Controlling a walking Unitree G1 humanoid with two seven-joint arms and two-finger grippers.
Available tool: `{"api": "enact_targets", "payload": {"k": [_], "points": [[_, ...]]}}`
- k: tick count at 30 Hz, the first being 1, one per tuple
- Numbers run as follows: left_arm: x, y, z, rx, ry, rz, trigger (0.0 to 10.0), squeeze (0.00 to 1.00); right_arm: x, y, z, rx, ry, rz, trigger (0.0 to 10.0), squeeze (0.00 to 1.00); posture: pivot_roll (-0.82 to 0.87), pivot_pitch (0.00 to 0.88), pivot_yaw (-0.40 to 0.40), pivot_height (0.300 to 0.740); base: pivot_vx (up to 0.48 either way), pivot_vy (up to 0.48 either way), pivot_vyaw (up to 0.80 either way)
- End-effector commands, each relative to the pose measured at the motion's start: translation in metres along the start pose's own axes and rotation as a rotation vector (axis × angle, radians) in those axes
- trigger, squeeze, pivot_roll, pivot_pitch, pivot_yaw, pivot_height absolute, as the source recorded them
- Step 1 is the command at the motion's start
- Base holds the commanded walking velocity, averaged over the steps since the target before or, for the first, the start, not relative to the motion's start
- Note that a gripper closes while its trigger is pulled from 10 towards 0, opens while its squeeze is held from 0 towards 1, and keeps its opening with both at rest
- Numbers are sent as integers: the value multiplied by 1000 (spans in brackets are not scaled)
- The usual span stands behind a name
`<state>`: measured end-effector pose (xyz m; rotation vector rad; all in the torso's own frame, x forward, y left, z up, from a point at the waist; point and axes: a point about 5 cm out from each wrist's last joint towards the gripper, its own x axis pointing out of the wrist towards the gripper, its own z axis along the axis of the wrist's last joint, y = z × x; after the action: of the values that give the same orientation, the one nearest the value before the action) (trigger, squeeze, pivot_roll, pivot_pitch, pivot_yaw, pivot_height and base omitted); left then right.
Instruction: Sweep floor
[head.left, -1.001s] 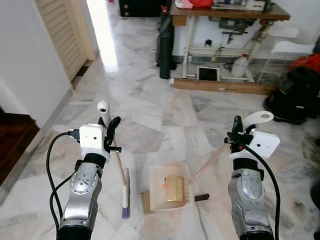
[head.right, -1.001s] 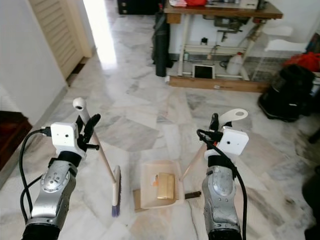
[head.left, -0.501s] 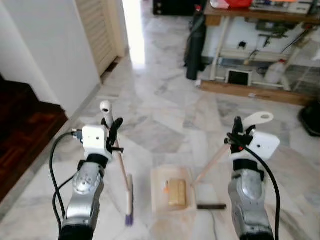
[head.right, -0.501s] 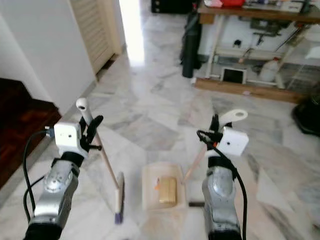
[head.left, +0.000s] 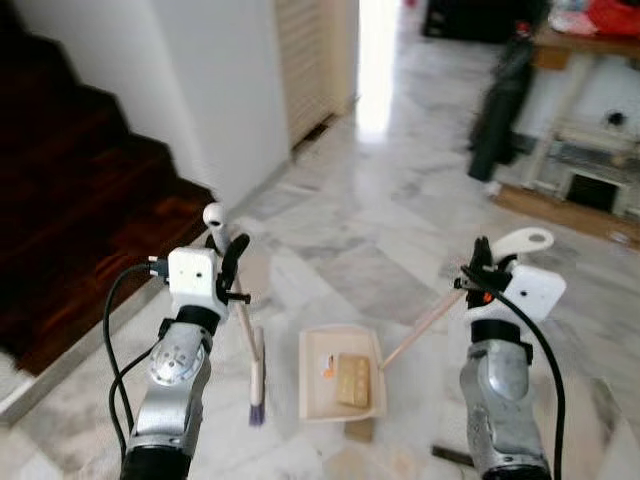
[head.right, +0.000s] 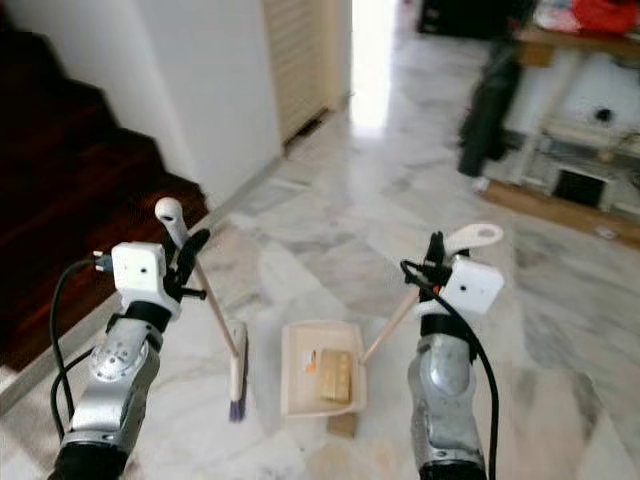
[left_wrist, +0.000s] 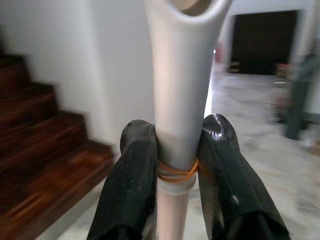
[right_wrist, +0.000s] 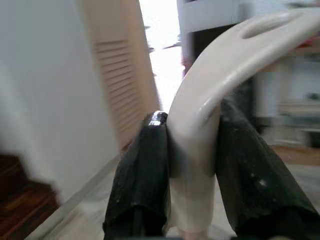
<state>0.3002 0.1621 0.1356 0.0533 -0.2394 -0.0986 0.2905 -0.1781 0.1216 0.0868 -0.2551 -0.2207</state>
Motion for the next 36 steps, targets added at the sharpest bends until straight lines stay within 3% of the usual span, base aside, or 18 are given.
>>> {"api": "enact_targets", "payload": {"k": [1,29,36], "points": [[3,2,9,4,-42,8,10000,0,4,6,15,23,-67,16,10000,0,1,0,3,740,0,0,800],[-5,8,5,19,-11,28,10000,0,5,8,16,30,-57,28,10000,0,8,0,-2,740,0,0,800],[-5,10,6,20,-4,35,10000,0,6,12,17,63,-53,48,10000,0,11,0,-3,740,0,129,177]]}}
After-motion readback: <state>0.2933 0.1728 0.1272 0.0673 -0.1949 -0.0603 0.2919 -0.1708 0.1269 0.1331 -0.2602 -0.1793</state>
